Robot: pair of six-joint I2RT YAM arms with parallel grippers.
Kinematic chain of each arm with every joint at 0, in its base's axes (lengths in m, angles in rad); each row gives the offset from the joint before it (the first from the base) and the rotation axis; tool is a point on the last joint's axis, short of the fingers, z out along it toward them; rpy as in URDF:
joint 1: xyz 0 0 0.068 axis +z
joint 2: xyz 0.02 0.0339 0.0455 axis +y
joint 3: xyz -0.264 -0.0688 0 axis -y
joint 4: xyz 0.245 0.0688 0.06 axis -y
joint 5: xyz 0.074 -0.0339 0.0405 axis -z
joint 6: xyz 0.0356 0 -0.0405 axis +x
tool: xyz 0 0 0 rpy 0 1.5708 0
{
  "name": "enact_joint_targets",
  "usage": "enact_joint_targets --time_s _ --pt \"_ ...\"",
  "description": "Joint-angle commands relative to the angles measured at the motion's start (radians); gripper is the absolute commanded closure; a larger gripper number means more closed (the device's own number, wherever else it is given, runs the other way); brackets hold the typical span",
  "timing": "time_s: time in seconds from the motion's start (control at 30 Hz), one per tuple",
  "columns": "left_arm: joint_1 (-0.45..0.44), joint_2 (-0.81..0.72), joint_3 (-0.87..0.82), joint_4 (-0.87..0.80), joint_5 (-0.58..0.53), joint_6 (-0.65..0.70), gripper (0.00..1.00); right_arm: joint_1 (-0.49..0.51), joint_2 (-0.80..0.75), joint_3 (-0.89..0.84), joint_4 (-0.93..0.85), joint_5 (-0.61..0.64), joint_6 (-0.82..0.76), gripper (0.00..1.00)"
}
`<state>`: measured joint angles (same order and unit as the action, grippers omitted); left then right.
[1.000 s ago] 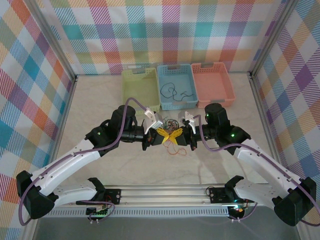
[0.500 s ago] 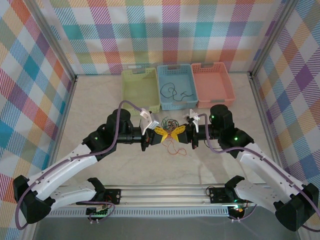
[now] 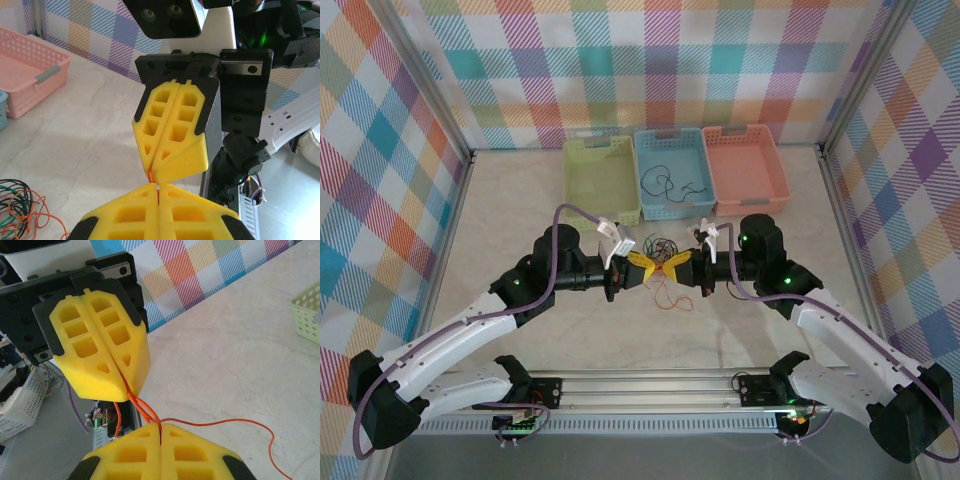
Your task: Untangle the cables
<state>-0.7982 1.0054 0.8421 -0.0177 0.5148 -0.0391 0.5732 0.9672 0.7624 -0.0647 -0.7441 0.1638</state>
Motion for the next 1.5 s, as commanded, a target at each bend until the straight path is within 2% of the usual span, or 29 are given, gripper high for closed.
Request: enact_joint_targets --time_s 0.0,0.17,0.3,0.47,0.8,0.93,1.0,1.17,1.47 --pt "-0.006 -0.024 0.001 0.062 0.034 -0.028 1.0 -0.027 -0.012 -0.024 0.011 0.043 0.049 1.0" --pt "-0.007 -0.005 0.012 0.047 0.045 -0.03 0.99 -0.027 -0.025 -0.019 0.009 0.023 0.041 1.0" --pt "-0.006 0.005 0.02 0.033 0.06 -0.031 0.87 -0.027 -0.025 -0.013 0.007 0.019 0.037 1.0" --pt "-0.006 0.015 0.025 0.024 0.067 -0.031 0.84 -0.027 -0.02 -0.009 0.007 0.006 0.033 1.0" --pt "-0.007 0.04 0.046 0.027 0.07 -0.032 0.87 -0.027 -0.019 -0.014 0.005 -0.008 0.026 1.0" --pt "-0.006 0.049 0.043 0.039 0.055 -0.033 1.0 -0.027 -0.021 -0.014 0.001 -0.005 0.028 1.0" --pt "-0.008 0.047 0.032 0.05 0.034 -0.033 1.0 -0.027 -0.023 -0.017 0.002 0.008 0.034 1.0" --pt "-0.007 0.0 -0.054 0.139 -0.074 -0.073 1.0 -0.027 -0.037 -0.025 -0.002 0.147 0.11 1.0" --pt "-0.009 -0.032 -0.139 0.212 -0.131 -0.114 1.0 -0.027 -0.088 -0.102 0.073 0.434 0.53 1.0"
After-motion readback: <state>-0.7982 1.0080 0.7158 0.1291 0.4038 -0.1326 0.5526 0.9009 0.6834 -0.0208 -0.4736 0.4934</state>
